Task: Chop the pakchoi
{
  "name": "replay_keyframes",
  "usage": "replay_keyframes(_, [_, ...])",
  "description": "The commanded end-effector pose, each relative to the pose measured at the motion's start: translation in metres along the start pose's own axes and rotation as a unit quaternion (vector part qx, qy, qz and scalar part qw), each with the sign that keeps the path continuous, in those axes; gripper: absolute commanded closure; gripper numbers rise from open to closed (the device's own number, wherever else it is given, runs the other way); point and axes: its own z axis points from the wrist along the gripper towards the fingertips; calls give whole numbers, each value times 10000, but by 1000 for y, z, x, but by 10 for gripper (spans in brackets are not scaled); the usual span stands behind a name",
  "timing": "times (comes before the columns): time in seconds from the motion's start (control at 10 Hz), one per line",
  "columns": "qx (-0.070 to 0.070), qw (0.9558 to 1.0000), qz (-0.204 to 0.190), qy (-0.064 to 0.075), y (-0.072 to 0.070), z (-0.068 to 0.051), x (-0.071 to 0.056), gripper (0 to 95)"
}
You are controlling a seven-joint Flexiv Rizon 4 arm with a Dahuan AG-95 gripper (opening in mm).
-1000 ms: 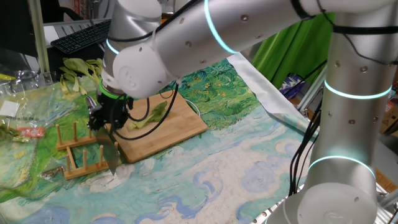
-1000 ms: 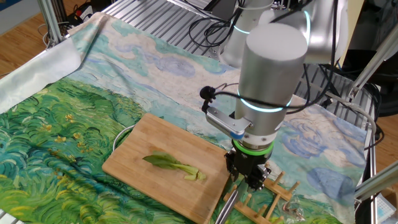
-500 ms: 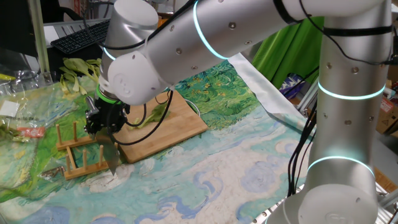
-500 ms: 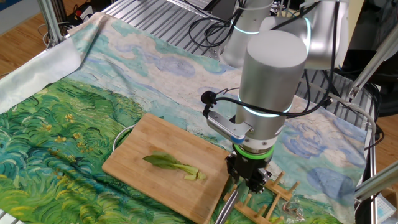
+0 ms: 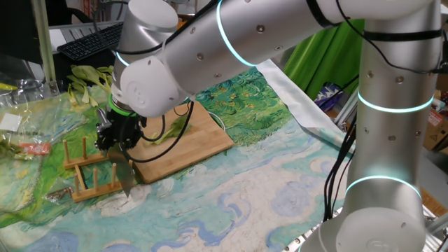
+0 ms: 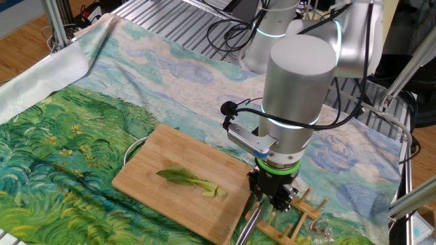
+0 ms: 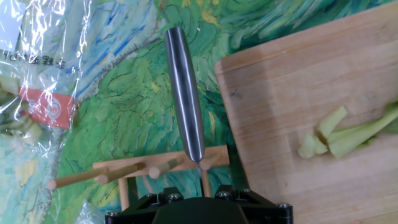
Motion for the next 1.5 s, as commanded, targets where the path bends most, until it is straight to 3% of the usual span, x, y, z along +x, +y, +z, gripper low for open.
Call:
replay_keyframes(0.1, [-4,10000,3,26,0,-1,0,760])
replay_keyframes(0.2, [-1,10000,30,26,0,-1,0,570])
replay_keyframes(0.5, [14,9998,175,85,0,-1,0,570])
replay_keyframes(1.0, [83,9996,53,258,0,-1,0,570])
replay_keyframes(1.4, [60,9996,76,249,0,-1,0,570])
replay_keyframes(1.5, [45,9996,80,252,1,4,1,760])
